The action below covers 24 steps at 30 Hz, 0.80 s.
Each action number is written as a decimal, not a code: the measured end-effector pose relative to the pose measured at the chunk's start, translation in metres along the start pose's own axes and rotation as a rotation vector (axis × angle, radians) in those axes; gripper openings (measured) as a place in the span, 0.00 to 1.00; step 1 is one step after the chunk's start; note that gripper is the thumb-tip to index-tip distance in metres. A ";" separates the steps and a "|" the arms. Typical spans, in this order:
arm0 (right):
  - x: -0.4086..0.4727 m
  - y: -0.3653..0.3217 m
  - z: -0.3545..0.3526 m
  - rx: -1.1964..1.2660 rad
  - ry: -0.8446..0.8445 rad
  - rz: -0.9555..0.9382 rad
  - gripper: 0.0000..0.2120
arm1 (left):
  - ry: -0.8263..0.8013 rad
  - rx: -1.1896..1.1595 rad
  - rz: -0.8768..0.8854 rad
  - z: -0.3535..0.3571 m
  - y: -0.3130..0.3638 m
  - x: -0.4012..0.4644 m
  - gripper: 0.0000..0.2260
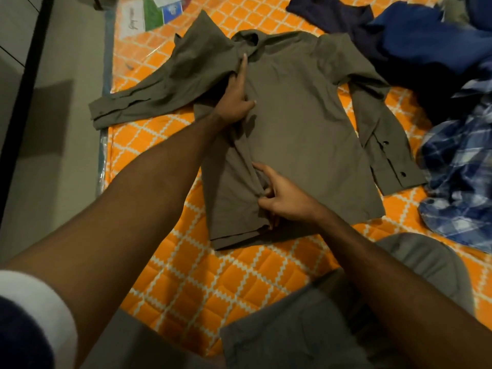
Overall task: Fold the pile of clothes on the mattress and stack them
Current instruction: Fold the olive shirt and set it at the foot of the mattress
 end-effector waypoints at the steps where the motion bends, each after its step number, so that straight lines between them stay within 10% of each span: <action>1: -0.001 0.001 -0.002 -0.003 0.022 -0.006 0.38 | -0.018 0.003 -0.003 0.002 0.000 -0.002 0.45; 9: -0.003 0.017 -0.003 -0.146 0.140 -0.024 0.39 | 0.016 -0.269 -0.090 -0.019 -0.009 -0.062 0.35; 14: 0.017 0.011 -0.015 -0.471 0.390 -0.012 0.32 | 0.266 0.013 -0.004 -0.081 -0.011 -0.098 0.18; 24: 0.105 -0.079 -0.021 0.205 0.424 -0.256 0.20 | 0.052 0.416 -0.368 -0.169 -0.073 -0.081 0.29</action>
Point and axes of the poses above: each hand's wrist, its own x-axis towards the middle knuckle, its own z-axis out of the palm, y = z × x, the point moved 4 cm from there along x, towards the middle knuckle, and after that the axes turned 9 degrees about z, right-handed, at the moved point
